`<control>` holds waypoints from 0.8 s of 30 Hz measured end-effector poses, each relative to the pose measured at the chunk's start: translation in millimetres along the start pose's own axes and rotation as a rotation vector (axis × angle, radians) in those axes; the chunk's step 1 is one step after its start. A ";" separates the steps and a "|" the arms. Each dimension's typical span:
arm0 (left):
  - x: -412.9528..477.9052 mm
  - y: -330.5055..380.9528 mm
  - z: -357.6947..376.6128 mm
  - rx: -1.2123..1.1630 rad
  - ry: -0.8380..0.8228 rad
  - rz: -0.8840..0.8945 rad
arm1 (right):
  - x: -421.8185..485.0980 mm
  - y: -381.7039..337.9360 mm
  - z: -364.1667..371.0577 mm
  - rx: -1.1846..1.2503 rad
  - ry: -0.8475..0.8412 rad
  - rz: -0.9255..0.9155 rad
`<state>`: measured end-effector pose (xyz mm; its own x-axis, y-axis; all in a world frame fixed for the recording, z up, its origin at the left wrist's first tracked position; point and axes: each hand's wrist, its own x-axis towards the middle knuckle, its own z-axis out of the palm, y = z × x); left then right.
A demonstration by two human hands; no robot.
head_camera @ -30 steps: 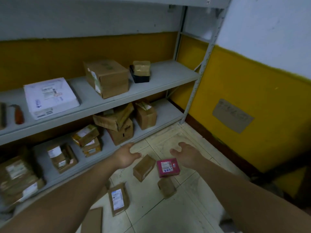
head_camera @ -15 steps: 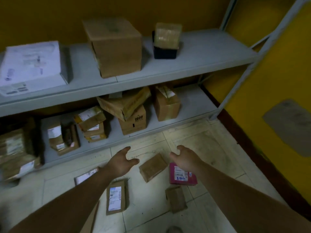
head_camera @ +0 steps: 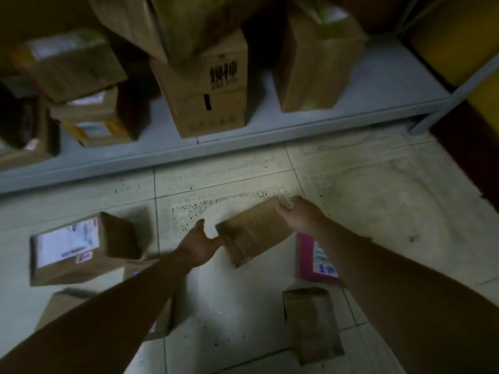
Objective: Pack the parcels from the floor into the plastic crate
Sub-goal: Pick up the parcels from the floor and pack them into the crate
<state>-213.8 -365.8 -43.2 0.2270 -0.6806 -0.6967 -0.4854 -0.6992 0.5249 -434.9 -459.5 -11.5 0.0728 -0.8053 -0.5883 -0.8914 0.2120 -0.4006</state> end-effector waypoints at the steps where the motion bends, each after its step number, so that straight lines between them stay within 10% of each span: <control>1: 11.7 -6.5 8.5 -0.030 0.008 -0.026 | 12.2 3.2 11.4 0.002 0.016 0.000; 11: 28.1 5.1 33.9 -0.558 -0.082 -0.088 | 30.6 0.3 58.5 0.202 0.159 0.032; 24: -270.7 139.8 -168.9 -0.551 0.069 0.106 | -233.4 -150.5 -153.2 0.404 0.152 0.033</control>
<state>-200.5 -316.3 301.4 0.2645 -0.7530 -0.6025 0.0000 -0.6247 0.7808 -386.2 -388.2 293.8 -0.0469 -0.8604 -0.5075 -0.6435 0.4146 -0.6435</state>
